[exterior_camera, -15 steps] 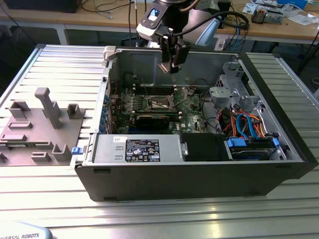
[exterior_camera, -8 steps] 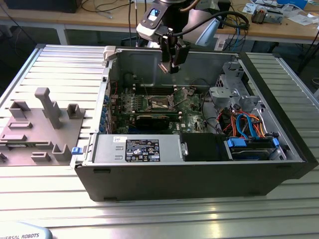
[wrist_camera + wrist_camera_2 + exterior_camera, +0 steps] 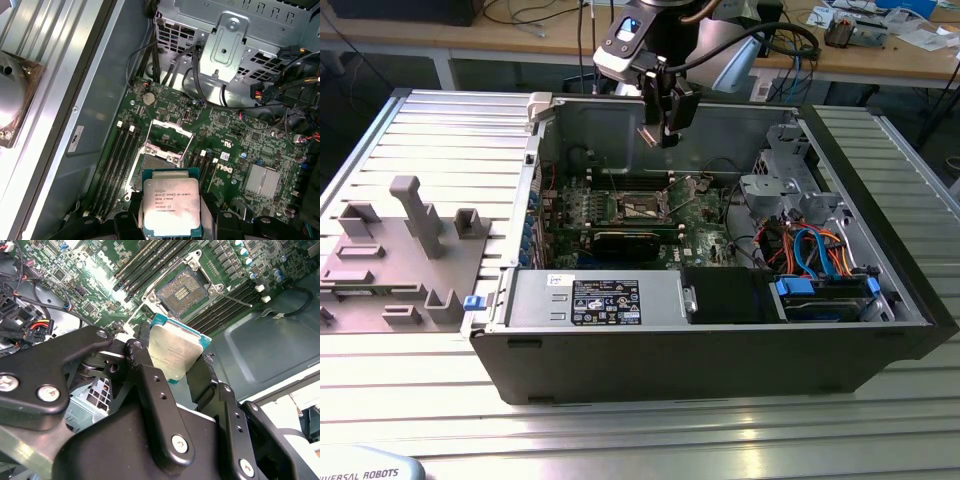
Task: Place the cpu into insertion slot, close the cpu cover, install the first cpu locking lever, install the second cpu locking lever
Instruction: 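Place the cpu into insertion slot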
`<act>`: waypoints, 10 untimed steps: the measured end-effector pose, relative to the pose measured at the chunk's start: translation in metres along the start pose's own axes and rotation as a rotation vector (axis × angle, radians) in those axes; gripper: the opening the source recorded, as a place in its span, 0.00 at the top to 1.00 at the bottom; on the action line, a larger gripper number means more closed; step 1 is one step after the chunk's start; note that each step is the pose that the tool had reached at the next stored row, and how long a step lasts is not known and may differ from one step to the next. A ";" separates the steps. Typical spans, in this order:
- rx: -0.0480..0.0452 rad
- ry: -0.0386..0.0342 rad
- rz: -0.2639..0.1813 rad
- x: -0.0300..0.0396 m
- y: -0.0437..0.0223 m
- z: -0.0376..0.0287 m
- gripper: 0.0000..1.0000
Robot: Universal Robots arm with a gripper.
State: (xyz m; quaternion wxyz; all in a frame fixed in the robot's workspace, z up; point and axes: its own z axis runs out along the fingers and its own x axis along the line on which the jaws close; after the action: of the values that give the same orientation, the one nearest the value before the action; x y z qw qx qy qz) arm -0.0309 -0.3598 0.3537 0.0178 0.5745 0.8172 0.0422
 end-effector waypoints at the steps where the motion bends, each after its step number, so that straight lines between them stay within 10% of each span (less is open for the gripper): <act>1: 0.0000 -0.0001 0.001 0.0000 0.0000 0.0000 0.46; 10: -0.0001 -0.0006 0.006 0.0000 0.0000 0.0000 0.46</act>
State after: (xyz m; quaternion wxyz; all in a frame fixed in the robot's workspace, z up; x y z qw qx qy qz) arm -0.0309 -0.3599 0.3537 0.0180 0.5771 0.8154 0.0421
